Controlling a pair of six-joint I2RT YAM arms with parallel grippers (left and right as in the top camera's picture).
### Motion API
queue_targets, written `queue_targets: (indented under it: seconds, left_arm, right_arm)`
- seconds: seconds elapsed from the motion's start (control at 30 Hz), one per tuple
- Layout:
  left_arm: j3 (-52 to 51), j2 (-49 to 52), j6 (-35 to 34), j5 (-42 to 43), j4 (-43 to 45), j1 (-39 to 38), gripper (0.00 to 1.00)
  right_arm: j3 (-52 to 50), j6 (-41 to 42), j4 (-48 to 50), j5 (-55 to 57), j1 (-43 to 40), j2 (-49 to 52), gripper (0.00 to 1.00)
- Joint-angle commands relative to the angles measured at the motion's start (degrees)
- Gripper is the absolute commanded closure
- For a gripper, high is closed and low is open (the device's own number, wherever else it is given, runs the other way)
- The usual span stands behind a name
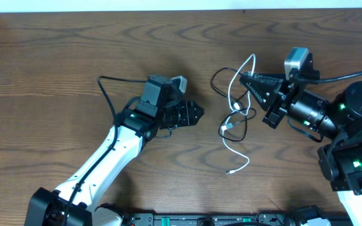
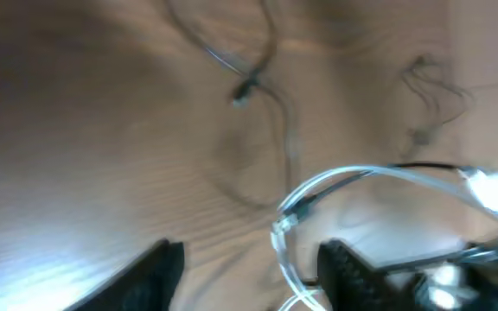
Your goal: Untangle cables
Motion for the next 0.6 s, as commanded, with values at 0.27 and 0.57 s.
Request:
queue_targets:
  seconds: [0.27,0.57]
  left_arm:
    - [0.3,0.3,6.3,26.3,18.6,-0.3,0.30]
    - [0.3,0.3,8.5,26.9,19.6,-3.2,0.31]
  right_arm:
    - [0.6,1.3,0.2,1.5,-0.1,0.6,0.99]
    - [0.6,1.3,0.1,1.5,-0.1,0.6,0.99]
